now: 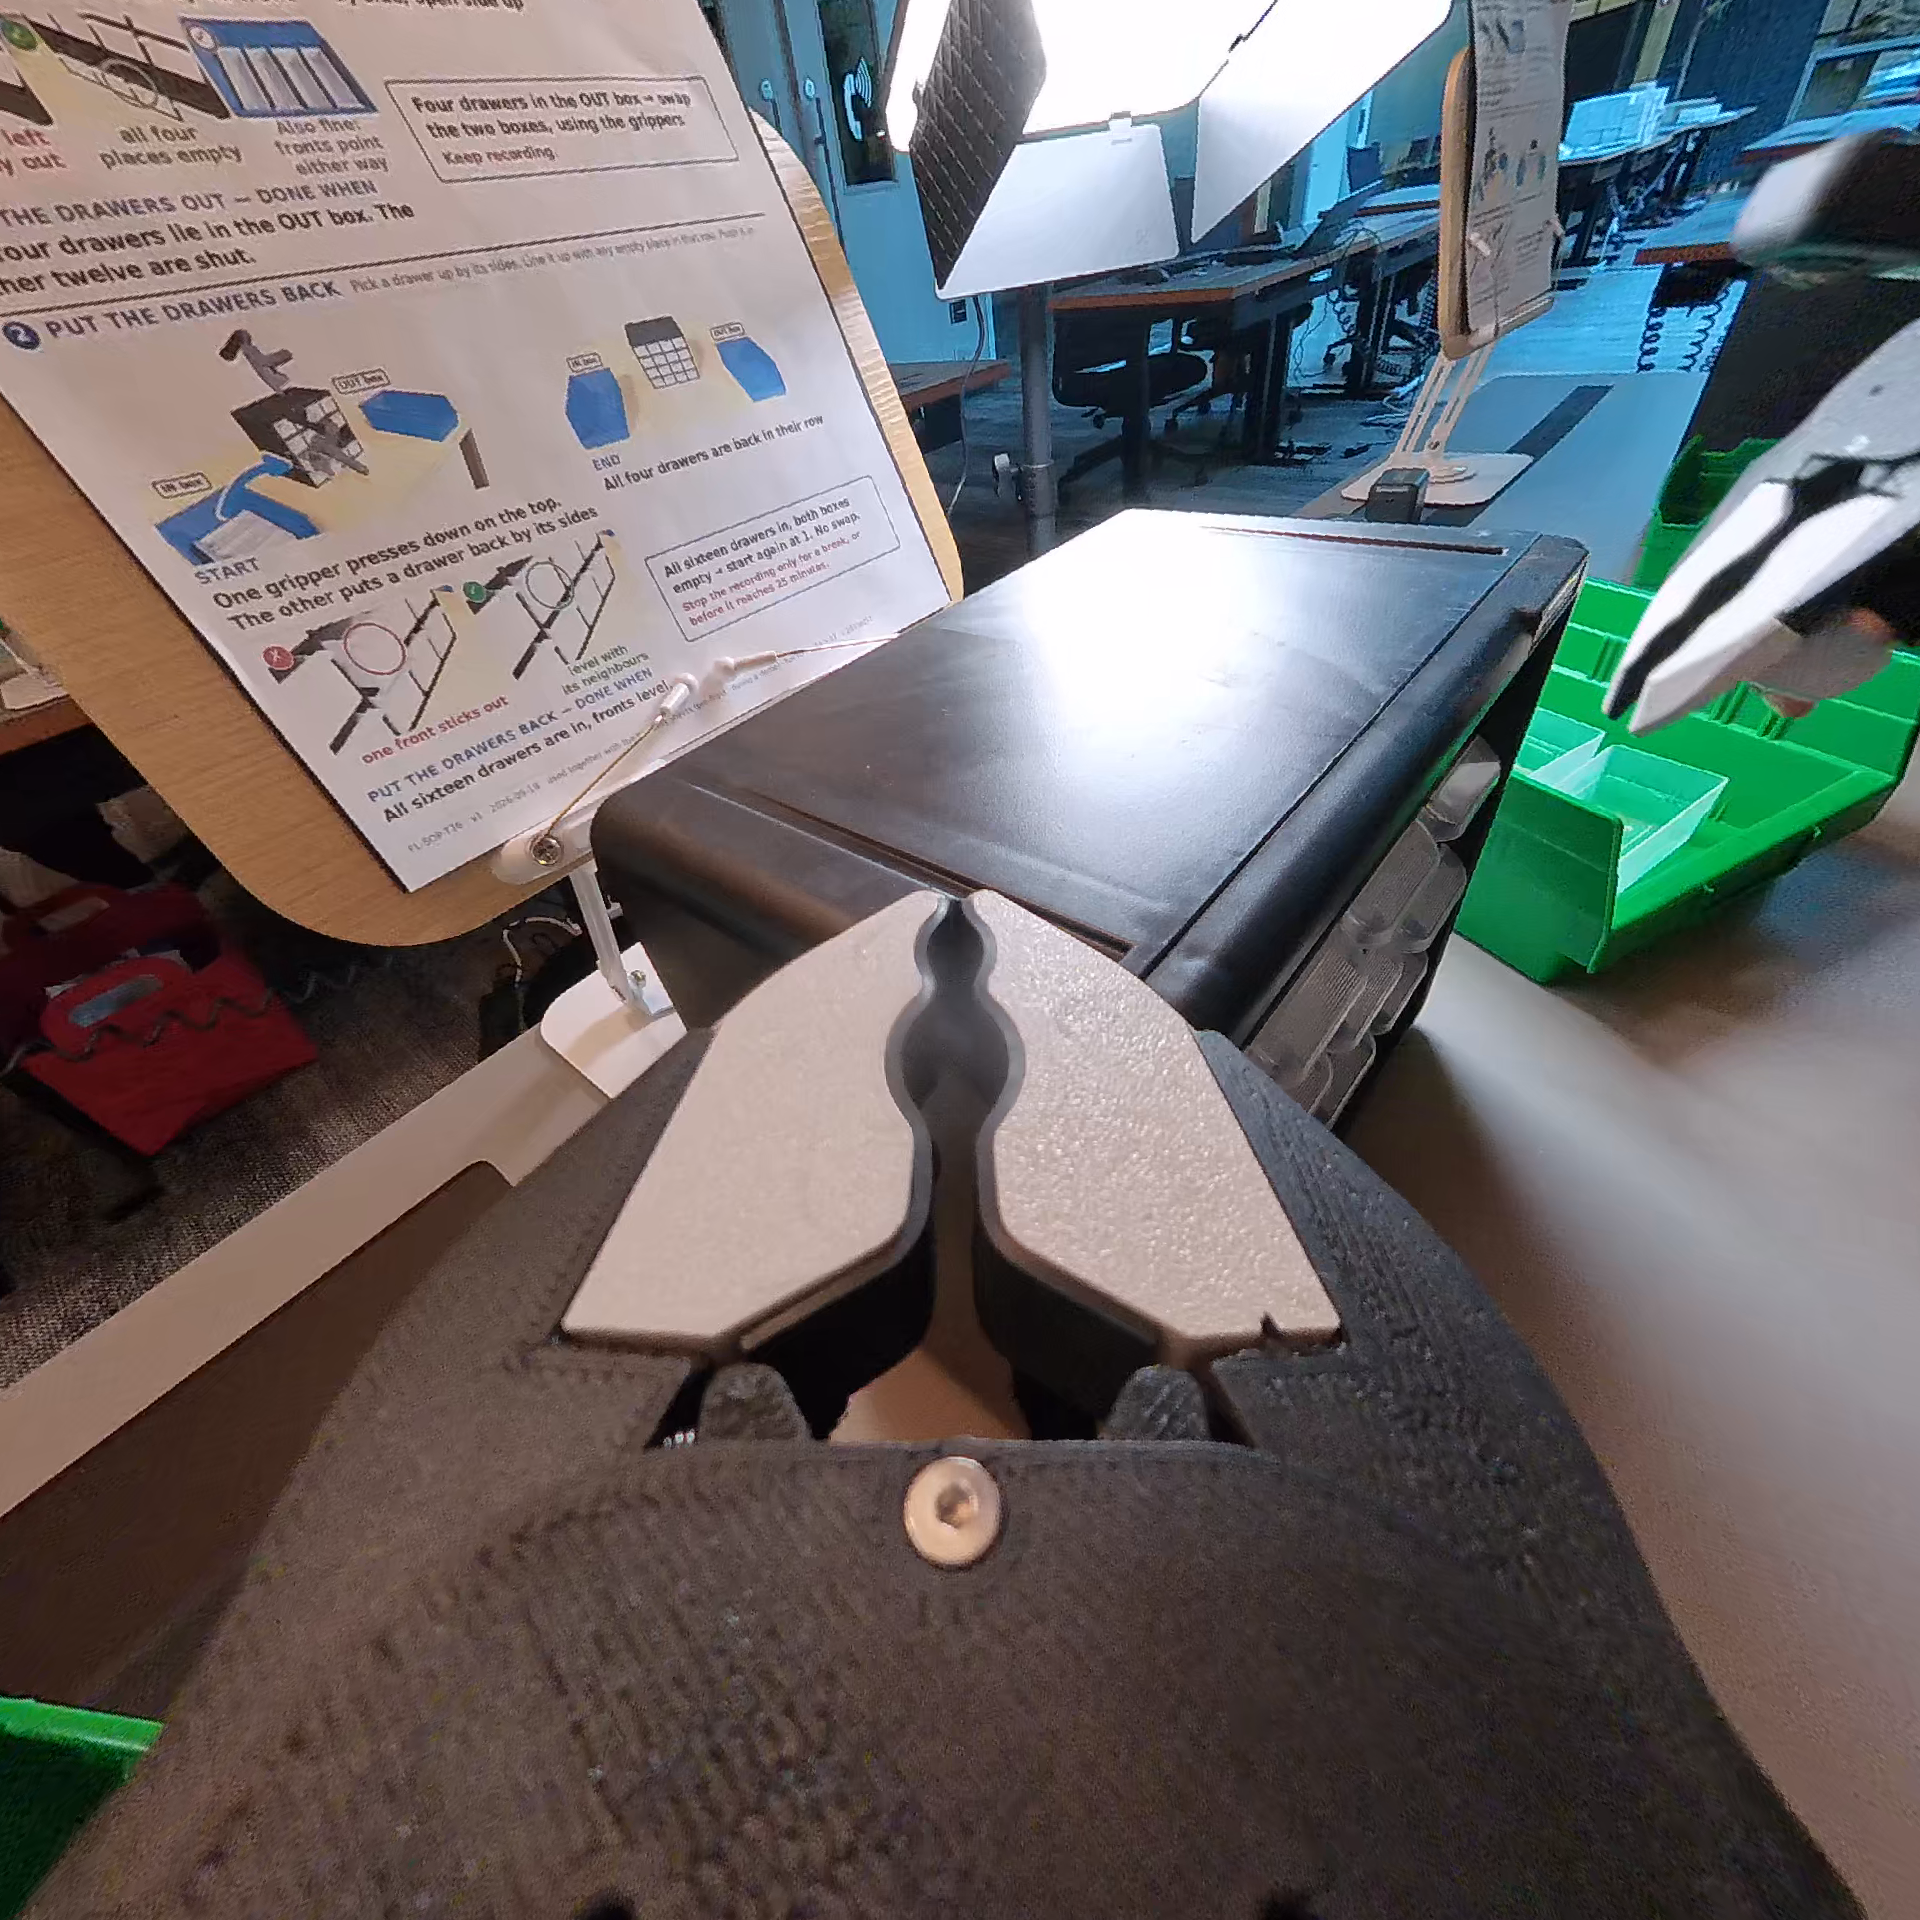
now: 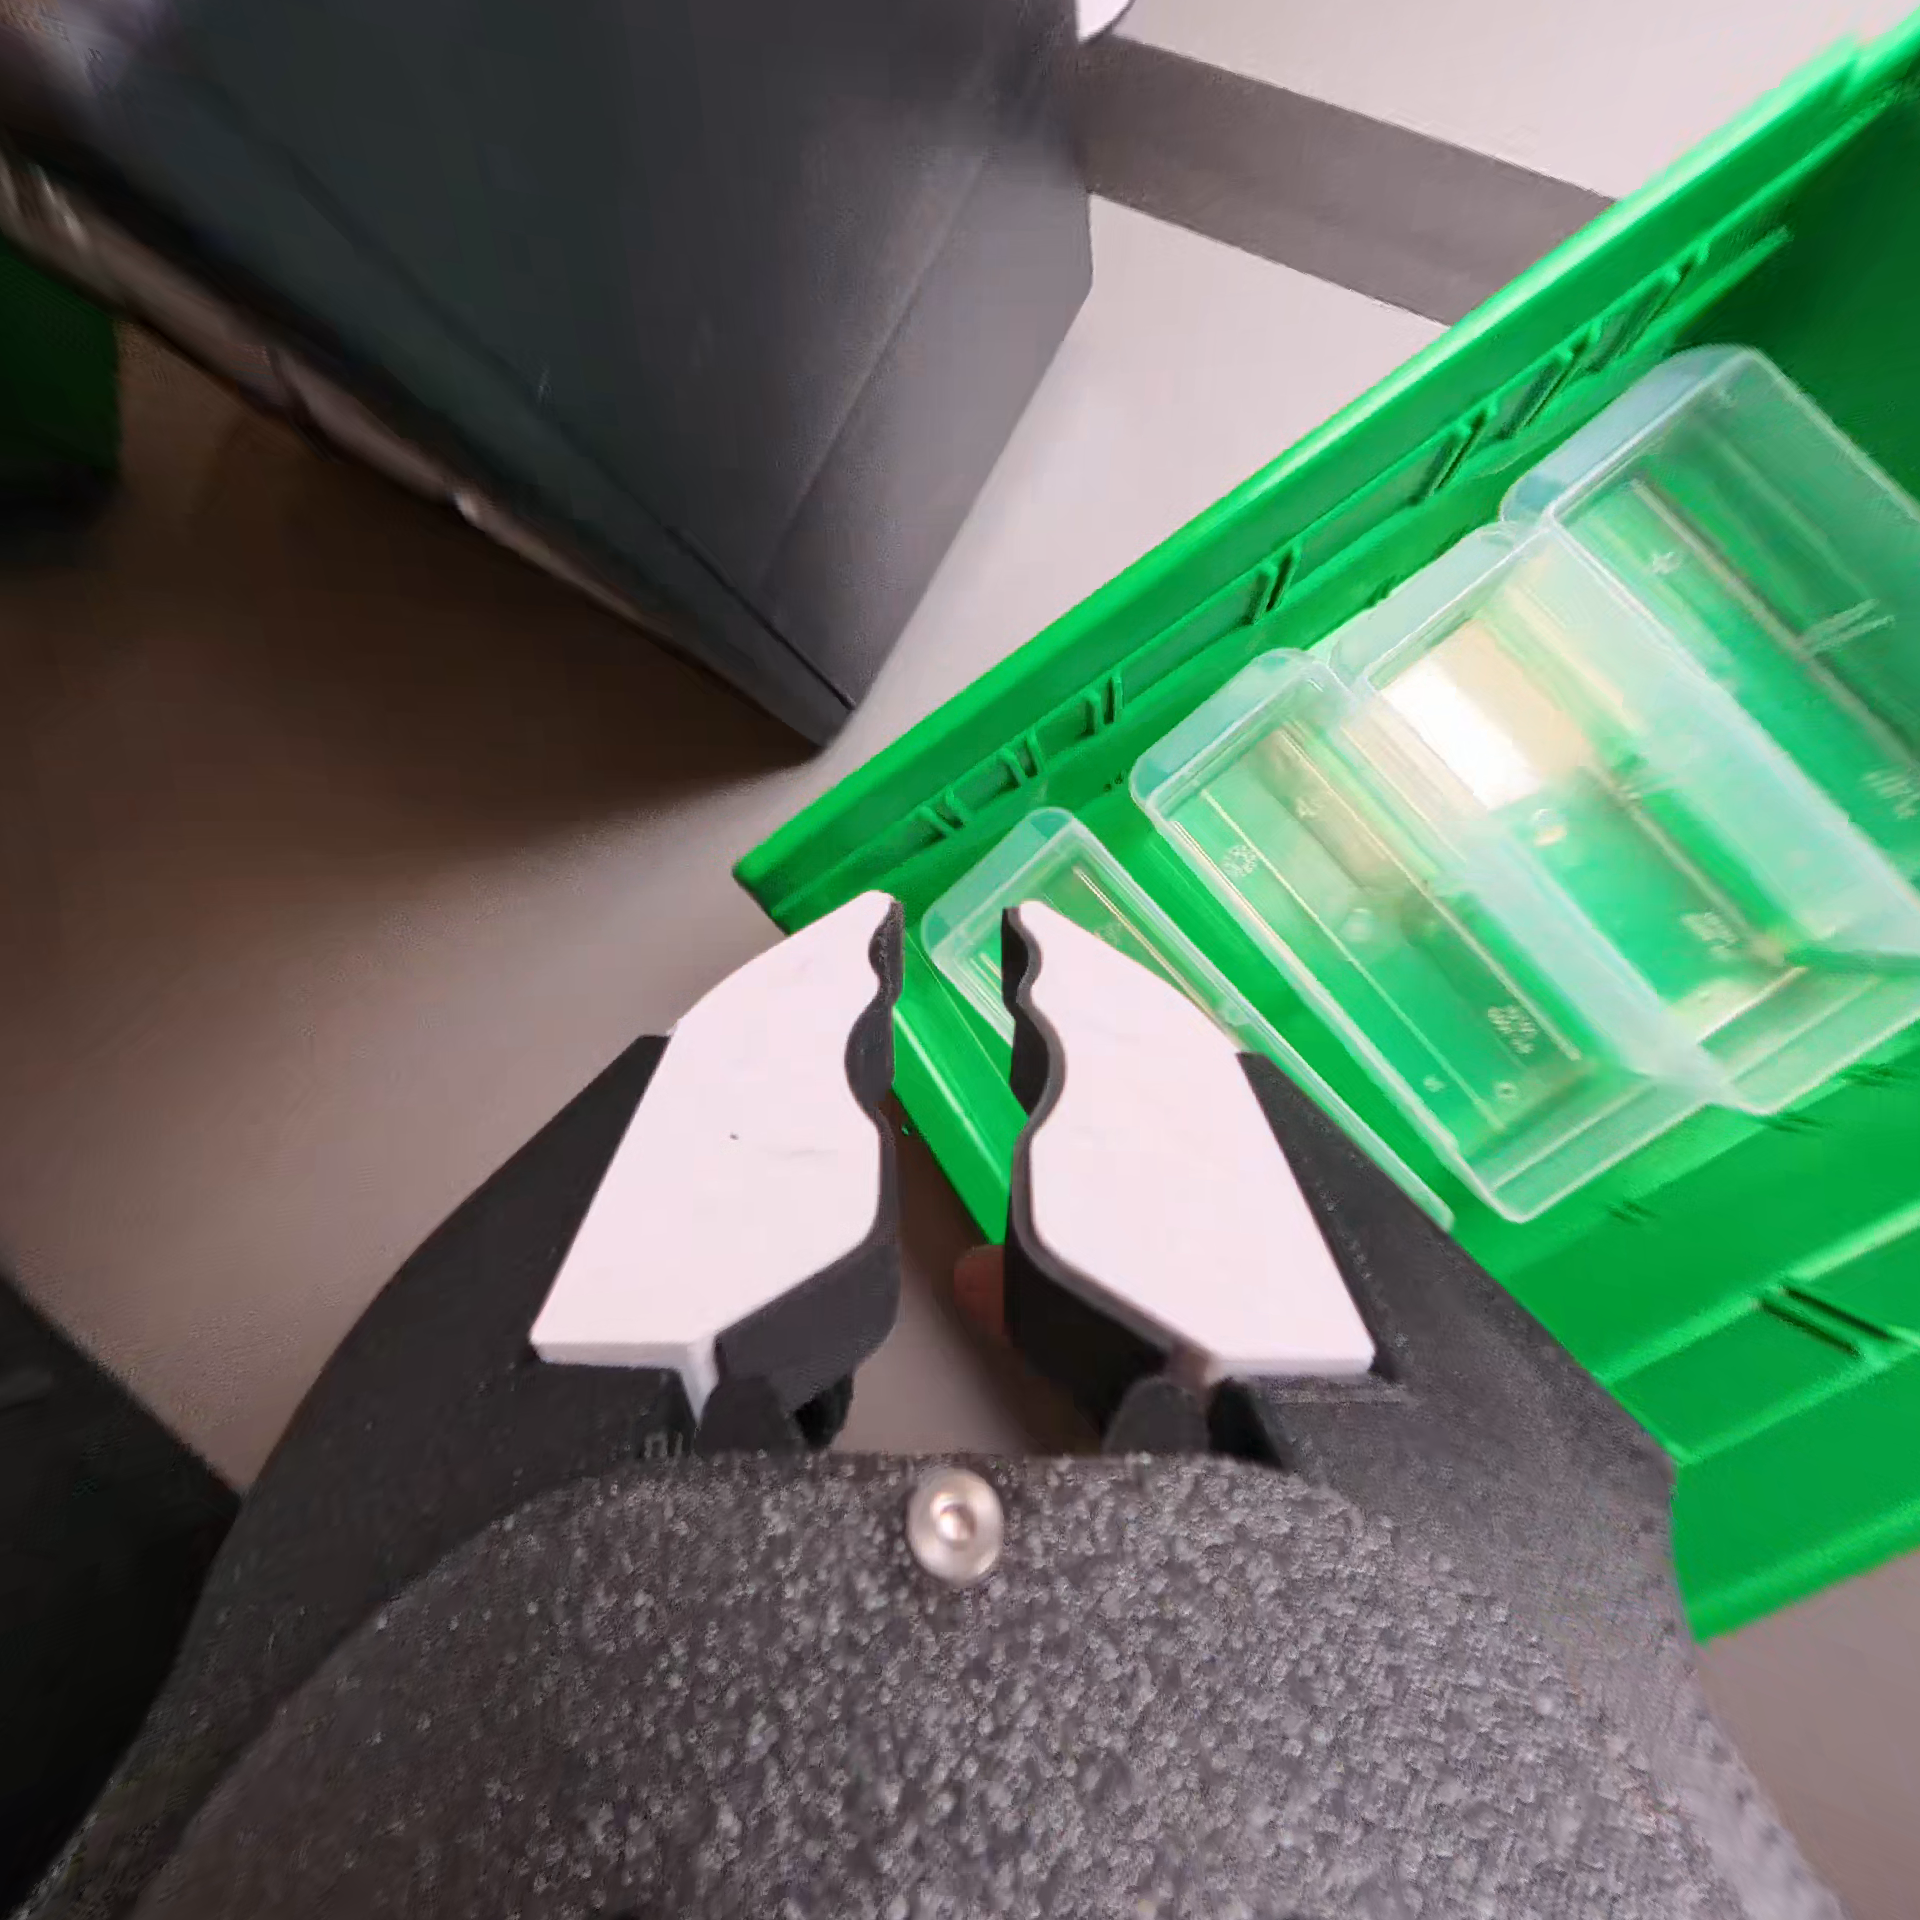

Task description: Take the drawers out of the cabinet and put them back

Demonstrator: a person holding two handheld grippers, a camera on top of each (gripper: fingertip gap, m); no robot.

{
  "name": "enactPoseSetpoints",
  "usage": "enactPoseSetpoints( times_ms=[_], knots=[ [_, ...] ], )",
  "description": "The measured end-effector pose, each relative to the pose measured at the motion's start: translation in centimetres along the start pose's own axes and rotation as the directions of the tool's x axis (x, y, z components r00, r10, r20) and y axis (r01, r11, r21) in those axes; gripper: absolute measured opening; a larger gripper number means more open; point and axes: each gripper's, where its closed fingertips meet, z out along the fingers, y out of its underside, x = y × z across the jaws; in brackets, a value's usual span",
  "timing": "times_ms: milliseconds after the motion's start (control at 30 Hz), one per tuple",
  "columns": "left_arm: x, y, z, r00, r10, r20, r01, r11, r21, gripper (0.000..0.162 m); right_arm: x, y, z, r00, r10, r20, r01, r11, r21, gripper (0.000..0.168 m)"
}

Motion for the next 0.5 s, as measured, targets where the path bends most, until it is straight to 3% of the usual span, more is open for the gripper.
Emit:
enactPoseSetpoints(
  times_ms=[100, 200, 333, 500],
  knots=[
    [0.0, 0.0, 0.0, 1.0, -0.006, -0.001, 0.006, 1.0, 0.004, 0.0, -0.2, 2.7, 0.6, 0.967, -0.244, -0.078, 0.239, 0.968, -0.076, 0.018],
    [0.0, 0.0, 0.0, 1.0, -0.009, 0.002, 0.009, 1.0, 0.005, 0.0, 0.1, 4.9, 1.4, 0.915, -0.392, -0.095, 0.375, 0.913, -0.158, 0.018],
    [-0.1, 0.0, 0.0, 1.0, -0.009, 0.006, 0.009, 1.0, 0.007, 0.0, 1.9, 6.6, 2.2, 0.861, -0.492, -0.127, 0.446, 0.852, -0.276, 0.016],
    [-0.1, 0.0, -0.1, 1.0, -0.017, 0.001, 0.017, 1.0, 0.015, 0.0, 3.2, 8.5, 3.5, 0.876, -0.477, -0.073, 0.415, 0.822, -0.389, 0.007]
  ],
)
